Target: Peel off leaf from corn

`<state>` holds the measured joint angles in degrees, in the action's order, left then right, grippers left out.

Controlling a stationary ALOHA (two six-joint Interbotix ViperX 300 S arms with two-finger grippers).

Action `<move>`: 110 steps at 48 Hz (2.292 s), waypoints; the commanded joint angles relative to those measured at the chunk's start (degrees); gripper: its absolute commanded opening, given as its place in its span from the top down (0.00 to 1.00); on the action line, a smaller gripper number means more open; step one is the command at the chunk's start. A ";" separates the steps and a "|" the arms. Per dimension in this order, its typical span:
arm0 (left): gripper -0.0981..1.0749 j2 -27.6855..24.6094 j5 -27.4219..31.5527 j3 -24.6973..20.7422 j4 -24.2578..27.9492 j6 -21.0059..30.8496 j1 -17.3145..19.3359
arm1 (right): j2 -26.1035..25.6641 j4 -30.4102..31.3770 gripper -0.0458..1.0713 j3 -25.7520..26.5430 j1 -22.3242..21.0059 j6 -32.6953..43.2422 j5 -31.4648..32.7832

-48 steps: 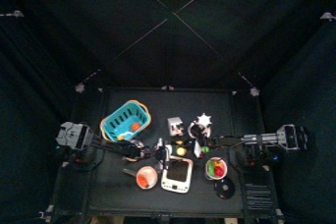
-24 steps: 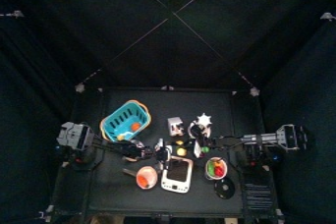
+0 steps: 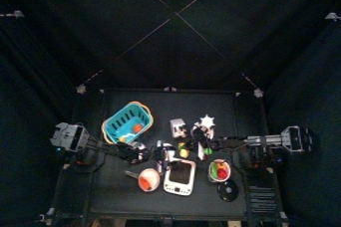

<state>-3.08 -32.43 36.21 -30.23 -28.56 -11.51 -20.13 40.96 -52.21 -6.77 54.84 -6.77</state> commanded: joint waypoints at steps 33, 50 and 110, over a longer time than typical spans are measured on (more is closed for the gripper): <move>0.17 -1.05 -8.61 3.08 -4.48 37.62 -1.41 | 1.58 20.74 0.57 9.84 0.18 -2.99 9.49; 0.17 -6.77 -18.98 3.60 0.79 59.41 2.72 | 3.87 22.85 0.56 12.22 2.64 -2.64 13.18; 0.12 -3.96 -14.06 -0.18 -27.25 26.98 3.78 | 14.06 24.08 0.56 23.91 9.93 2.02 41.22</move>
<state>-7.65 -45.53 37.53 -58.10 -1.41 -7.91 -5.27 64.16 -29.62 3.08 56.16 34.45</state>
